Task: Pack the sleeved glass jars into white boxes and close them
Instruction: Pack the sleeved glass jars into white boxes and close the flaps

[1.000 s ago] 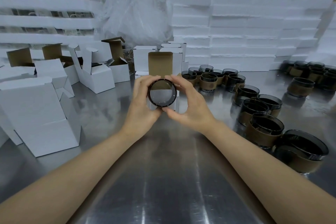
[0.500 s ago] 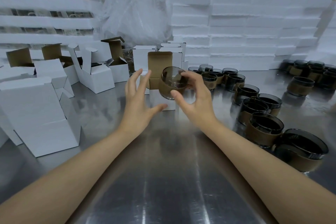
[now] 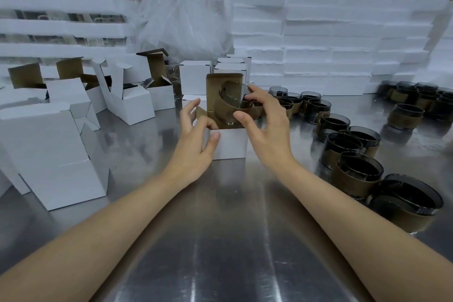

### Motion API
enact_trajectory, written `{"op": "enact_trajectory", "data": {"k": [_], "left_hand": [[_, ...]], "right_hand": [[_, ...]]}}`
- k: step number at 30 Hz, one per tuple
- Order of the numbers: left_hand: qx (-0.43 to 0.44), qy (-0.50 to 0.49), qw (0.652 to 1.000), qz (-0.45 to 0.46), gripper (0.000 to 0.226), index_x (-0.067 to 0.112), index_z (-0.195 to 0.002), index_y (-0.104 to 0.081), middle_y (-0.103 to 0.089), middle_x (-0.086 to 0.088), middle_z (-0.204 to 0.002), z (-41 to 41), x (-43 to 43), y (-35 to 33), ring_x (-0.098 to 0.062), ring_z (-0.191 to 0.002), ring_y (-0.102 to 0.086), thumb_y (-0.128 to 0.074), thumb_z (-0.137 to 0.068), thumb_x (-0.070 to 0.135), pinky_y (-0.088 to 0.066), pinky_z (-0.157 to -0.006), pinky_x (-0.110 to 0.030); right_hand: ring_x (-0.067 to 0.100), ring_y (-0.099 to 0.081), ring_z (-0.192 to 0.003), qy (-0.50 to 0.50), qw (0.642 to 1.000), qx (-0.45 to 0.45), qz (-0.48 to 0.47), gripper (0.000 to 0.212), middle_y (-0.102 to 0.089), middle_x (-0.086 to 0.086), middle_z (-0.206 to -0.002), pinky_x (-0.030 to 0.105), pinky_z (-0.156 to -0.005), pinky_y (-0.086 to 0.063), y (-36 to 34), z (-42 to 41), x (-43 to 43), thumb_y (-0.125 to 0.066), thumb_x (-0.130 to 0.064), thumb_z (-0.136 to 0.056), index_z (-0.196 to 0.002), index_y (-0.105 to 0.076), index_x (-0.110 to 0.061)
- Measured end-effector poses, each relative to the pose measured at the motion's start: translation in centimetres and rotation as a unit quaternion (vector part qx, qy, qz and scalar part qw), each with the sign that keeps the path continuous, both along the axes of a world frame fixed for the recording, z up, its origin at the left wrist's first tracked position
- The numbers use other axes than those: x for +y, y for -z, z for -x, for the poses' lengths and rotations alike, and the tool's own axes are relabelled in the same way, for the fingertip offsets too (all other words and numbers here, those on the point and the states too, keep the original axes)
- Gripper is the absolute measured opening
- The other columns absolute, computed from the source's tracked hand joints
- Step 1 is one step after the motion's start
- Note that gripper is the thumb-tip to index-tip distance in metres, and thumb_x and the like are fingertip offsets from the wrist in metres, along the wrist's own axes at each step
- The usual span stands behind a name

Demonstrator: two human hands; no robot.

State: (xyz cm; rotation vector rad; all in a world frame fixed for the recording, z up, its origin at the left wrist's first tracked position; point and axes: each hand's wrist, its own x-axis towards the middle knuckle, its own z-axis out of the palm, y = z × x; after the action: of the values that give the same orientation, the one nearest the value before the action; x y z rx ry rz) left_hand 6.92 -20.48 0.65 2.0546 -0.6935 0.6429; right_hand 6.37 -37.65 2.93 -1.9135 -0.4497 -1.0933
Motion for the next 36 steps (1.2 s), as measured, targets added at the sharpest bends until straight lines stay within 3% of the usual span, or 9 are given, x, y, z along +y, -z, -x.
{"op": "enact_trajectory", "data": {"k": [4,10,15,19,23,27,30,34,36], "left_hand": [[-0.012,0.001,1.0,0.013,0.005,0.021,-0.093,-0.05,-0.016,0.003,-0.148,0.2,-0.1,-0.1,-0.005,-0.14,-0.02,-0.052,-0.098,0.022,-0.024,-0.105,-0.022],[-0.01,0.004,1.0,0.016,0.016,0.025,-0.101,-0.045,-0.019,-0.001,-0.145,0.2,-0.1,-0.1,-0.004,-0.137,-0.025,-0.053,-0.095,0.013,-0.029,-0.103,-0.025],[0.04,0.02,0.994,0.099,0.059,0.019,-0.135,-0.023,-0.02,-0.006,-0.147,-0.3,-0.2,0.0,-0.011,-0.137,-0.03,-0.059,-0.091,0.006,-0.028,-0.111,-0.018],[0.011,0.02,0.995,0.094,0.062,0.02,-0.135,-0.021,-0.022,-0.005,-0.141,-0.5,-0.2,0.3,-0.007,-0.132,-0.032,-0.061,-0.089,0.004,-0.028,-0.108,-0.011],[0.037,0.062,0.994,0.08,0.058,0.034,-0.133,-0.024,-0.034,-0.001,-0.142,-0.2,-0.1,0.2,-0.007,-0.136,-0.034,-0.057,-0.093,0.007,-0.028,-0.113,-0.022],[0.023,0.024,0.998,-0.055,0.039,0.017,-0.133,-0.048,-0.043,0.005,-0.136,-0.6,0.2,0.1,-0.004,-0.141,-0.027,-0.056,-0.096,0.018,-0.022,-0.113,-0.021],[0.034,0.029,0.997,-0.055,0.031,0.014,-0.127,-0.053,-0.042,0.005,-0.134,-0.3,0.2,-0.3,-0.003,-0.141,-0.025,-0.049,-0.099,0.024,-0.02,-0.111,-0.018],[0.066,0.013,0.997,-0.039,0.026,0.02,-0.123,-0.053,-0.025,0.004,-0.143,0.1,-0.2,-0.2,-0.005,-0.139,-0.022,-0.046,-0.1,0.029,-0.02,-0.106,-0.017],[0.094,0.022,0.995,-0.03,0.024,0.024,-0.122,-0.053,-0.013,0.006,-0.15,0.1,-0.2,-0.1,-0.001,-0.142,-0.012,-0.047,-0.099,0.03,-0.015,-0.108,-0.017]], "right_hand": [[-0.001,-0.044,-0.113,0.028,0.995,0.03,0.094,0.034,-0.055,-0.008,-0.134,0.013,-0.1,-0.021,0.5,-0.3,-0.3,-0.065,-0.037,-0.085,-0.114,-0.061,-0.018],[0.019,-0.056,-0.11,-0.004,0.981,0.072,0.178,0.022,-0.068,-0.001,-0.107,0.04,-0.099,-0.037,0.7,-0.6,-1.0,-0.053,-0.023,-0.095,-0.098,-0.07,-0.011],[0.016,-0.053,-0.114,-0.03,0.997,0.068,-0.004,0.026,-0.058,0.001,-0.117,0.015,-0.096,-0.038,0.7,-0.2,-0.9,-0.044,-0.008,-0.099,-0.121,-0.058,-0.005],[0.013,-0.064,-0.098,-0.119,0.948,0.117,-0.272,0.028,-0.059,0.003,-0.109,0.022,-0.082,-0.053,-0.3,-0.5,-0.8,-0.04,0.005,-0.097,-0.12,-0.049,-0.008],[0.016,-0.066,-0.098,-0.159,0.956,0.156,-0.189,0.025,-0.069,0.007,-0.097,0.029,-0.092,-0.05,0.2,-0.6,-0.2,-0.056,0.003,-0.092,-0.112,-0.054,-0.011],[0.006,-0.064,-0.101,-0.143,0.965,0.186,-0.116,0.02,-0.072,-0.006,-0.097,0.021,-0.093,-0.047,0.7,-0.6,0.2,-0.059,0.0,-0.09,-0.097,-0.064,-0.018],[0.006,-0.054,-0.112,-0.122,0.965,0.183,-0.139,0.033,-0.06,-0.002,-0.117,0.025,-0.096,-0.047,0.5,-0.7,0.1,-0.062,0.001,-0.087,-0.111,-0.058,-0.021],[0.006,-0.043,-0.126,-0.179,0.939,0.224,-0.188,0.065,-0.044,-0.004,-0.137,0.005,-0.086,-0.042,0.5,-0.9,-0.1,-0.057,0.008,-0.088,-0.141,-0.033,-0.02],[0.012,-0.041,-0.133,-0.199,0.93,0.246,-0.19,0.069,-0.043,0.0,-0.143,0.013,-0.099,-0.04,0.7,-1.1,-0.2,-0.052,0.008,-0.091,-0.148,-0.024,-0.019]]}}
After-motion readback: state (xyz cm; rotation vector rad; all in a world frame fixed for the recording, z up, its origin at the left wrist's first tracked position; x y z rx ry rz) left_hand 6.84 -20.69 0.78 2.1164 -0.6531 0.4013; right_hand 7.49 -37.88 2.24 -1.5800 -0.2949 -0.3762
